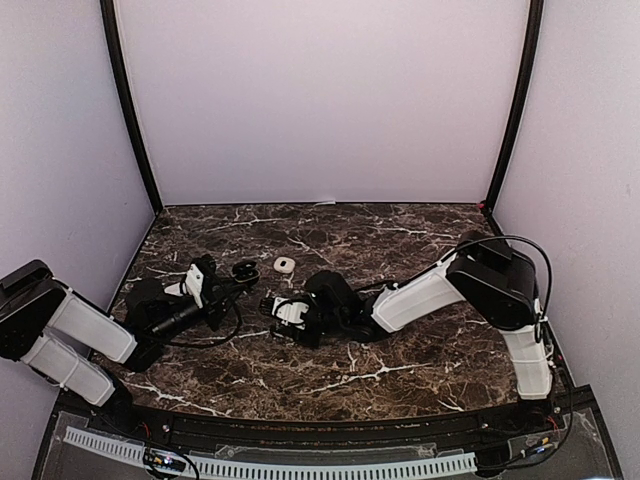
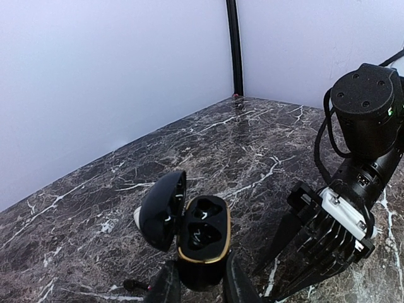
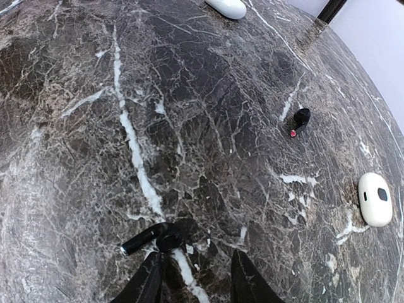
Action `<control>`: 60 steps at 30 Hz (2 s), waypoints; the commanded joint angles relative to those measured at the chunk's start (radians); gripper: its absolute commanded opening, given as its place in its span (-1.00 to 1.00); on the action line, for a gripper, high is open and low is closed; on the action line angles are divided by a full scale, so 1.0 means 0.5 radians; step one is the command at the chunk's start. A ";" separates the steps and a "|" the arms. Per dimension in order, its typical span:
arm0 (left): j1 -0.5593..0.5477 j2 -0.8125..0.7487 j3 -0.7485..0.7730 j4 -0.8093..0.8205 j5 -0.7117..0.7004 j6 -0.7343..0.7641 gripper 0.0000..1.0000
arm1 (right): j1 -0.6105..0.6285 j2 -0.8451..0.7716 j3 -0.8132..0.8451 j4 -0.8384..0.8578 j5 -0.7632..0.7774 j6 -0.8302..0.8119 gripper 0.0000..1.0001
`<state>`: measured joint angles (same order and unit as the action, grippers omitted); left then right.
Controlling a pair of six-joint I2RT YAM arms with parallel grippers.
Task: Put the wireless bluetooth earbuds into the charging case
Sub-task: Pick up the right earbud from the center of the board.
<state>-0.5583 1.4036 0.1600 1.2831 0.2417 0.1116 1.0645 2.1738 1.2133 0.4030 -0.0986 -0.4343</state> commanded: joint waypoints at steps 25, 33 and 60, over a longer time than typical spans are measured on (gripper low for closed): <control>0.009 -0.102 -0.058 0.024 -0.186 -0.039 -0.81 | 0.055 0.161 0.215 -0.121 -0.232 -0.052 -0.15; 0.010 -0.101 -0.059 0.020 -0.181 -0.036 -0.82 | 0.027 0.216 0.320 -0.289 -0.395 -0.064 -0.29; 0.009 -0.084 -0.053 0.023 -0.155 -0.021 -0.82 | -0.086 0.120 0.172 -0.193 -0.427 0.141 -0.61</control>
<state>-0.5583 1.3754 0.1413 1.2774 0.1566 0.0971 1.0332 2.2459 1.3209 0.3378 -0.3367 -0.3775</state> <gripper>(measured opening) 0.210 0.218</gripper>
